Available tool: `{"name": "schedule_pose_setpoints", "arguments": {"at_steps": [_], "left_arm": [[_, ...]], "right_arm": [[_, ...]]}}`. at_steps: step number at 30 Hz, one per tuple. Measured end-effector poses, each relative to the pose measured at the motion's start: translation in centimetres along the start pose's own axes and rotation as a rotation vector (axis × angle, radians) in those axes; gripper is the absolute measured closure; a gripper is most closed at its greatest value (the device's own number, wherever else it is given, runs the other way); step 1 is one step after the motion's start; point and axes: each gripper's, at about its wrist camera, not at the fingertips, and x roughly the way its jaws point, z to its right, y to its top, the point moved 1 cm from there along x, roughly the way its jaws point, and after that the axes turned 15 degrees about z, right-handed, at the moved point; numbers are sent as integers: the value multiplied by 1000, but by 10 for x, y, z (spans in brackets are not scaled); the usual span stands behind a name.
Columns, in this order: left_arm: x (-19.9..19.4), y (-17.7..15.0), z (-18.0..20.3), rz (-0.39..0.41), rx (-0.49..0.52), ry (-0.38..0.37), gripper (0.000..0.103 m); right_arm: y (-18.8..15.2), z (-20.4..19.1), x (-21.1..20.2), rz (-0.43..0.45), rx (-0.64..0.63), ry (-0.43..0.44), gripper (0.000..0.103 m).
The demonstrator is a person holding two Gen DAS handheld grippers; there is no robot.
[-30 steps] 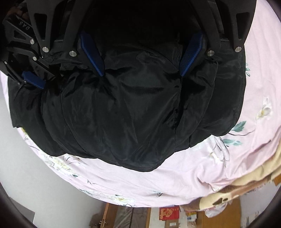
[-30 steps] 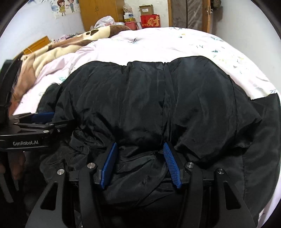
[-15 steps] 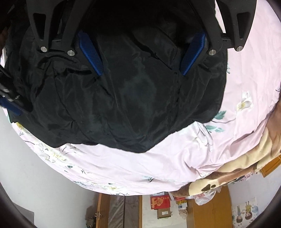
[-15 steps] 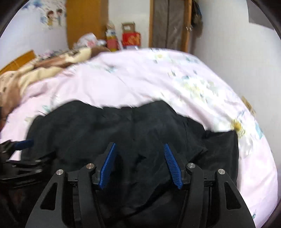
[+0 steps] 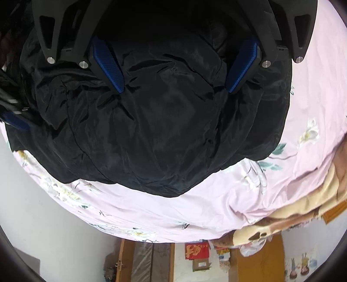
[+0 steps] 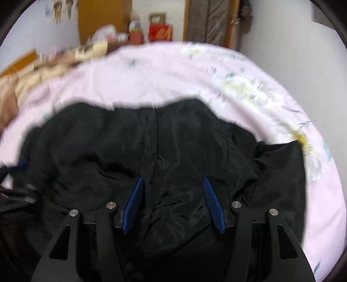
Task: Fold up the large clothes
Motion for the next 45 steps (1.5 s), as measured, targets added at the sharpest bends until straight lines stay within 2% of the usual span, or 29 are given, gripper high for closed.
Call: {"name": "schedule_pose_setpoints", "arguments": {"at_steps": [3,5,8,10,18,23,26,28,32,36,39,41,42,43,45], "left_arm": [[-1,-1,-2,-3,-4,-4,7],[-1,0,-3,-5,-6,-7,7],[1,-2,-4,-3,-4,-9,6],[3,-5,-4,-1,8,-13,6],[6,-11,1,7,28,3,5],[-1,-5,-2,-66,-23,-22,5],[-19,-3,-10,-95,-72,-52,5],[-38,-5,-16,-85,-91,-64,5],[-80,-14,-23,-48,-49,-48,6],[-122,-26,-31,-16,-44,-45,6],[-151,-33,-37,8,-27,-29,6],[-169,-41,-44,8,-57,-50,6],[-177,-44,-48,6,-57,-36,6],[-188,-49,-49,17,-37,-16,6],[-204,-60,-51,22,-25,-22,6]], "right_arm": [[2,-8,-28,76,57,76,45],[-6,-24,-34,62,36,150,45],[-22,-44,-25,14,-20,210,45],[-35,-53,-7,-54,-91,161,45],[-52,-57,4,-63,-125,133,45],[-48,-54,3,-77,-103,131,45],[-35,-54,-5,-86,-65,134,44],[-23,-50,-26,-37,-38,120,44],[-10,-44,-69,27,-13,121,44],[-13,-42,-109,46,-35,126,44],[-23,-39,-141,57,-6,131,44],[-29,-34,-159,61,18,126,44],[-31,-33,-168,62,20,122,44],[-35,-31,-176,66,20,118,44],[-42,-25,-191,71,26,102,44]]}}
